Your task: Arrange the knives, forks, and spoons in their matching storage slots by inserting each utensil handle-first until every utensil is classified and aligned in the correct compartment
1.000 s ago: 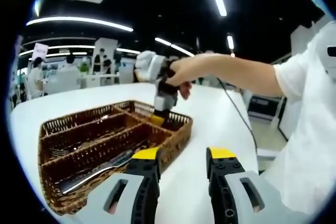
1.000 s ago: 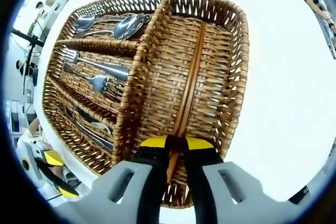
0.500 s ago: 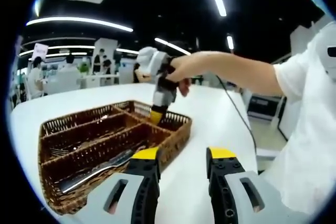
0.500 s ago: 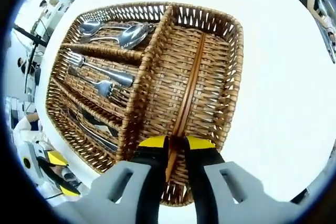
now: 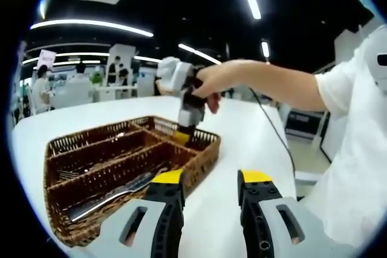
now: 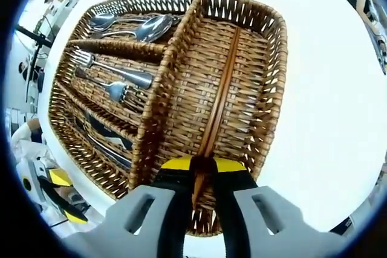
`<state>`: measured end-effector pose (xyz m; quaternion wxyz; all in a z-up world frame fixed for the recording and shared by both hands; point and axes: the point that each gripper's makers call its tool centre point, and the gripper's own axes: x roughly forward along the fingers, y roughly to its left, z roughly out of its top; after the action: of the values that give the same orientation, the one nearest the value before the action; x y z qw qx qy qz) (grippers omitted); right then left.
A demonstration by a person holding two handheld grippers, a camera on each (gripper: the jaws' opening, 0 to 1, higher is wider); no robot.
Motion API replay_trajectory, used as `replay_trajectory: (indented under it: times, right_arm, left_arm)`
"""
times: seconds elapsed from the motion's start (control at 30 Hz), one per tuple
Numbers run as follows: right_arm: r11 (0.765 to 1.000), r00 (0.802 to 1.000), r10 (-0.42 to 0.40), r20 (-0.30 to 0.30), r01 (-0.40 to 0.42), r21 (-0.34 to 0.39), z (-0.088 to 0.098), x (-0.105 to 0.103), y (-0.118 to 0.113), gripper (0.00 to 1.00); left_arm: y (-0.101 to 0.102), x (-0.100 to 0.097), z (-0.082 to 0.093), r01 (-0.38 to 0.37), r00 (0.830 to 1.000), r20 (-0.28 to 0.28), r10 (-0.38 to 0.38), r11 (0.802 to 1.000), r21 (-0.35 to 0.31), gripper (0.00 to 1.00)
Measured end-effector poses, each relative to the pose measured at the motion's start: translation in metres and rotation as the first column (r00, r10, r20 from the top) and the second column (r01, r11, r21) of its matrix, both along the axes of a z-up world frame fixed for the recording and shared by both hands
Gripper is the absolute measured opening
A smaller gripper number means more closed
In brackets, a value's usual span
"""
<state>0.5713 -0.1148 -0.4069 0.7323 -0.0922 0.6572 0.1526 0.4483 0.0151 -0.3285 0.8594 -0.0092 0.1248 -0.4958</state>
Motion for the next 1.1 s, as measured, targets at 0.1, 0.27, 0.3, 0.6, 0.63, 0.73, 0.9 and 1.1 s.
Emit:
replay_trajectory:
  times: [0.1,0.27,0.3,0.6,0.63,0.73,0.9,1.1]
  right_arm:
    - [1.0,1.0,0.001,-0.004,-0.001,0.0,-0.002,-0.001,0.0,0.11]
    - [1.0,1.0,0.003,-0.003,-0.003,-0.004,-0.002,-0.004,0.001,0.11]
    - [1.0,1.0,0.004,-0.004,-0.004,-0.003,-0.002,-0.006,0.002,0.11]
    - [1.0,1.0,0.009,0.013,-0.009,0.0,0.003,-0.009,0.003,0.12]
    - [1.0,1.0,0.009,0.014,-0.009,-0.001,0.003,-0.009,0.003,0.12]
    - [1.0,1.0,0.012,0.02,-0.012,0.009,0.005,-0.009,0.004,0.12]
    - [1.0,0.999,0.021,0.027,-0.022,0.011,0.007,-0.01,0.005,0.12]
    - [0.999,0.999,0.035,0.031,-0.036,0.037,0.009,-0.013,0.007,0.12]
  left_arm:
    - [0.0,0.0,0.0,0.0,1.0,0.001,0.0,1.0,0.0,0.33]
    - [0.0,0.0,0.0,-0.001,1.0,0.0,0.001,1.0,0.0,0.33]
    - [0.0,0.0,0.0,-0.001,1.0,0.0,0.001,1.0,-0.001,0.33]
    - [0.002,0.0,0.0,-0.005,1.0,0.001,0.005,1.0,0.0,0.33]
    - [0.002,0.0,0.0,-0.006,1.0,0.002,0.006,1.0,0.0,0.33]
    - [0.003,0.0,0.0,-0.008,1.0,0.005,0.008,1.0,0.004,0.33]
    - [0.003,0.0,0.0,-0.009,1.0,0.006,0.009,1.0,0.008,0.33]
    - [0.004,-0.001,0.001,-0.011,1.0,0.007,0.011,1.0,0.01,0.34]
